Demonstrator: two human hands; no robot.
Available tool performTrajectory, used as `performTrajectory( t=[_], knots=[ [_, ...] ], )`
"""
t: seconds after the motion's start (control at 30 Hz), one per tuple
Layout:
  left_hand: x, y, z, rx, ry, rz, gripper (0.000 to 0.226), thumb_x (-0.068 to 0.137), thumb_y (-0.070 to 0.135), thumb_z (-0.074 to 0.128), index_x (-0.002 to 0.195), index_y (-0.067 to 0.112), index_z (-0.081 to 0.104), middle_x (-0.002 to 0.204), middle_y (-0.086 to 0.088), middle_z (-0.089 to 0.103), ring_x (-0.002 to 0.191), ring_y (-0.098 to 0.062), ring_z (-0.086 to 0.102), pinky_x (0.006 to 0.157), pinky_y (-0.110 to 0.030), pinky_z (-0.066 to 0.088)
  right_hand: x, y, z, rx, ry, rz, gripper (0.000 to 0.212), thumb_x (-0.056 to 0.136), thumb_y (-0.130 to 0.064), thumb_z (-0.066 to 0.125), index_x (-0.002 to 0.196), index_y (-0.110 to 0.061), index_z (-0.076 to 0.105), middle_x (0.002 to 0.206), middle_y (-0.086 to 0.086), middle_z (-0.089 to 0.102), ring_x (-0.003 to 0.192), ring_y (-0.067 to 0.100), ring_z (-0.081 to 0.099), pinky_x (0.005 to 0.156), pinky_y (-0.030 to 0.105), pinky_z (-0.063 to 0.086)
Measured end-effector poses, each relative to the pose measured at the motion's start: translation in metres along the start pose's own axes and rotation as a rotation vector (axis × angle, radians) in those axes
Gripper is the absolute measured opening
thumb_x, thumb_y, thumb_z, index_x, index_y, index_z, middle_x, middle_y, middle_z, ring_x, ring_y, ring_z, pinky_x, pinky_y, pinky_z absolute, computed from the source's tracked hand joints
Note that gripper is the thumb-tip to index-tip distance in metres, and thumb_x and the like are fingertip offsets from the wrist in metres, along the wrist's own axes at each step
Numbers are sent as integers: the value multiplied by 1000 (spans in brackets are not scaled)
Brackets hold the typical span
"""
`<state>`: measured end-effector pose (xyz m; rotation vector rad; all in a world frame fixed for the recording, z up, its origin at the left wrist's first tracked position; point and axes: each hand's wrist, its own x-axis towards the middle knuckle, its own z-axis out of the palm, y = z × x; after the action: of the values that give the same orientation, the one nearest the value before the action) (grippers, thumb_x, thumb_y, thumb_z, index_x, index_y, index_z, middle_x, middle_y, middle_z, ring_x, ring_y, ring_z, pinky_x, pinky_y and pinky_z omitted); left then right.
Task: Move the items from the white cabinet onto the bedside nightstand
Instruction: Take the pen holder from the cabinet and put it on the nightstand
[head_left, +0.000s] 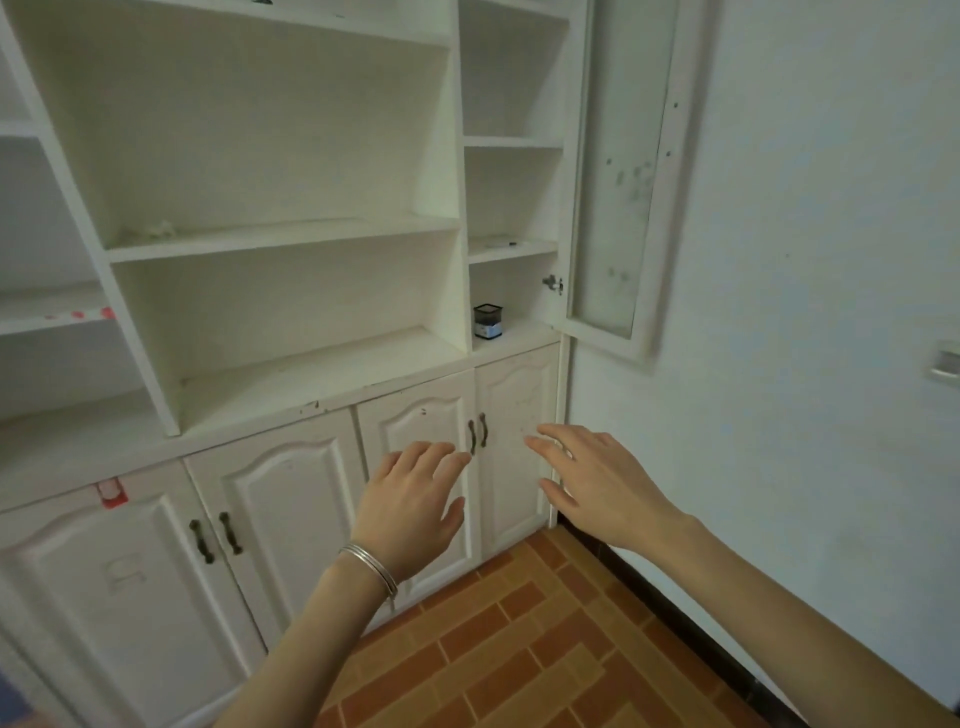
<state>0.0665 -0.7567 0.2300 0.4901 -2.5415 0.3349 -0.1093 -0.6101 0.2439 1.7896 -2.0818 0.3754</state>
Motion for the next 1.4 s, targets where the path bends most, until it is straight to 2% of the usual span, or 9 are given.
performTrajectory(
  t=[0.23, 0.6, 0.77, 0.9, 0.97, 1.1, 1.17, 1.3, 1.4],
  knots=[
    [78, 17, 85, -2, -33, -12, 50, 66, 33, 76, 113, 19, 63, 108, -1, 67, 98, -22, 64, 80, -38, 52, 24, 100, 54, -11, -62, 7, 48, 93, -28, 48, 138, -14, 38, 143, 10, 39, 129, 25, 39, 102, 38, 34],
    [236, 50, 176, -18, -12, -59, 50, 62, 31, 78, 110, 22, 63, 107, 1, 67, 96, -19, 64, 78, -36, 52, 105, 274, 70, 17, -76, -18, 51, 96, -29, 43, 143, -16, 29, 148, 7, 32, 132, 22, 34, 104, 35, 30],
    [274, 51, 227, -21, -44, -41, 49, 62, 32, 78, 108, 21, 65, 103, 2, 67, 93, -19, 65, 75, -36, 54, 117, 325, 105, 54, -90, 31, 49, 94, -28, 47, 140, -15, 35, 144, 9, 39, 128, 25, 40, 101, 38, 35],
    [307, 36, 268, -45, -57, -22, 49, 60, 30, 79, 107, 20, 66, 102, 1, 68, 92, -20, 65, 73, -37, 54, 131, 358, 141, -7, -105, 49, 44, 86, -29, 52, 127, -13, 52, 126, 12, 57, 111, 27, 57, 87, 41, 49],
    [326, 23, 290, -54, -39, -4, 49, 60, 30, 79, 107, 20, 66, 102, 0, 68, 92, -21, 65, 74, -37, 53, 149, 373, 158, -45, -141, 49, 43, 84, -35, 45, 120, -14, 57, 118, 10, 62, 104, 26, 62, 82, 40, 54],
    [374, -17, 329, -70, 3, 3, 49, 60, 30, 77, 106, 20, 66, 101, 0, 68, 92, -21, 65, 74, -37, 53, 207, 399, 189, -97, -157, 7, 48, 84, -40, 33, 119, -17, 58, 117, 7, 63, 105, 24, 61, 85, 40, 53],
    [403, -37, 343, -78, 21, 1, 47, 62, 32, 75, 106, 20, 66, 102, 0, 68, 92, -21, 65, 74, -37, 53, 243, 412, 199, -113, -164, -7, 48, 85, -41, 33, 120, -18, 57, 118, 6, 62, 106, 23, 60, 86, 39, 52],
    [453, -77, 369, -47, 54, 43, 40, 71, 37, 53, 105, 21, 65, 101, 0, 68, 92, -21, 64, 75, -37, 53, 307, 431, 216, -118, -163, 22, 48, 85, -41, 33, 118, -18, 60, 116, 5, 64, 103, 21, 62, 82, 35, 52],
    [475, -99, 388, -74, 45, -2, 40, 72, 37, 53, 106, 19, 65, 101, -1, 68, 91, -22, 64, 74, -36, 52, 340, 446, 240, -64, -160, -11, 45, 86, -38, 42, 123, -16, 56, 122, 8, 60, 109, 25, 58, 87, 39, 49]
  ],
)
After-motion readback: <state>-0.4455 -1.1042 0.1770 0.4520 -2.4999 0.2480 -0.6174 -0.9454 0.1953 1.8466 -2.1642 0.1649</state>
